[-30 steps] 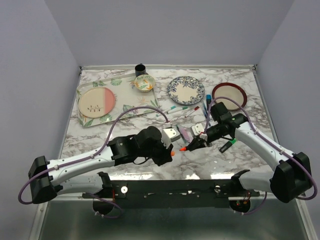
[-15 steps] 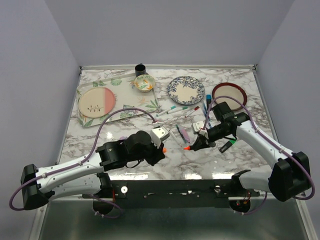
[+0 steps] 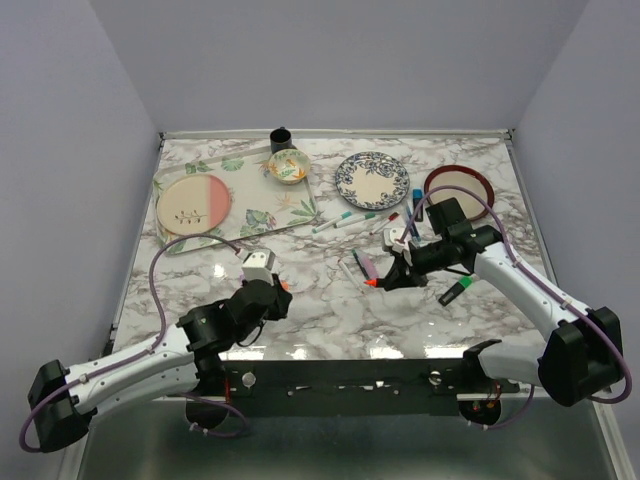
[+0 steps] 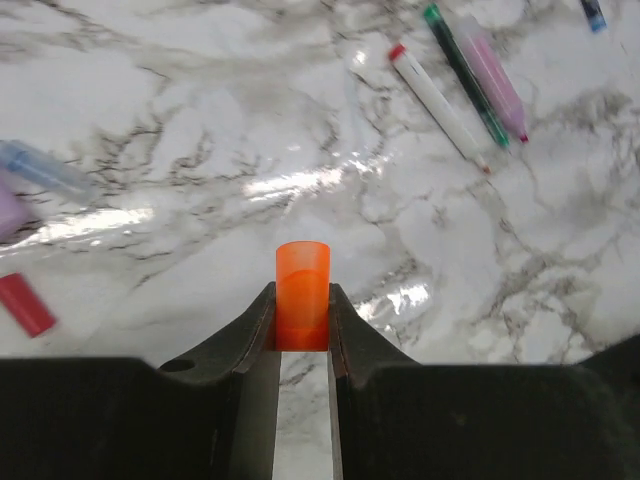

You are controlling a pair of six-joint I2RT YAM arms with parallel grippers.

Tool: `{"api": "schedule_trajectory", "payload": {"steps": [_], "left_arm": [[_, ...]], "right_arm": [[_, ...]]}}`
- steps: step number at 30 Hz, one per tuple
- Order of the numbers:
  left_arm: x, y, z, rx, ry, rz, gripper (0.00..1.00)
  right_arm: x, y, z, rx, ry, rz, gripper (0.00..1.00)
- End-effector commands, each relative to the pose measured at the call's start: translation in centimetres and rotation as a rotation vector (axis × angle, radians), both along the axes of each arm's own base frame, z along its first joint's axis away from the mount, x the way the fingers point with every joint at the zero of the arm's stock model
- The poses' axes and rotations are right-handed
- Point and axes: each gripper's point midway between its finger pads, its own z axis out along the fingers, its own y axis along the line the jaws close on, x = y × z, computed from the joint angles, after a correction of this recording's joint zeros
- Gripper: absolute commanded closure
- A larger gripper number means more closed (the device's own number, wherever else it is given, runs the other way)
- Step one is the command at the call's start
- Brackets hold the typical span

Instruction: Open the pen caps

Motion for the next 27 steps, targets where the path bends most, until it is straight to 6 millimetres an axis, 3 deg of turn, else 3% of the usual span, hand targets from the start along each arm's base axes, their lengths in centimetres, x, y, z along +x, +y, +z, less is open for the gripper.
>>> {"api": "schedule_trajectory", "payload": {"steps": [1,2,5,12,19,23,27], "left_arm": [[2.8,5.9,-1.1,0.036,0.018,0.353,1.00],[2.9,6.4,-1.6,0.049,0.032,0.374,1.00],[3.3,7.1,-2.5,0.076,0.060,0.423,0.87],[4.4,8.8,-3.4,0.160,0.075,0.510,0.84],[5.1,9.9,-5.0,0.258,0.104,0.551,0.75],[5.7,9.8,-5.0,0.299,0.109,0.552,0.74],[6.0,9.6,-5.1,0.308,0.113,0.548,0.68]], "right_arm": [[1.0,0.0,0.6,0.004,-0.015,-0.052,0.99],[1.1,0.0,0.7,0.004,-0.016,-0.054,1.00],[1.0,0.0,0.5,-0.001,-0.007,-0.057,1.00],[0.9,0.0,0.3,-0.001,0.003,-0.055,1.00],[0.9,0.1,0.1,-0.002,0.015,-0.052,1.00],[0.8,0.1,0.0,-0.003,0.025,-0.053,0.99],[1.1,0.2,-0.3,0.000,0.037,-0.075,0.99]]}}
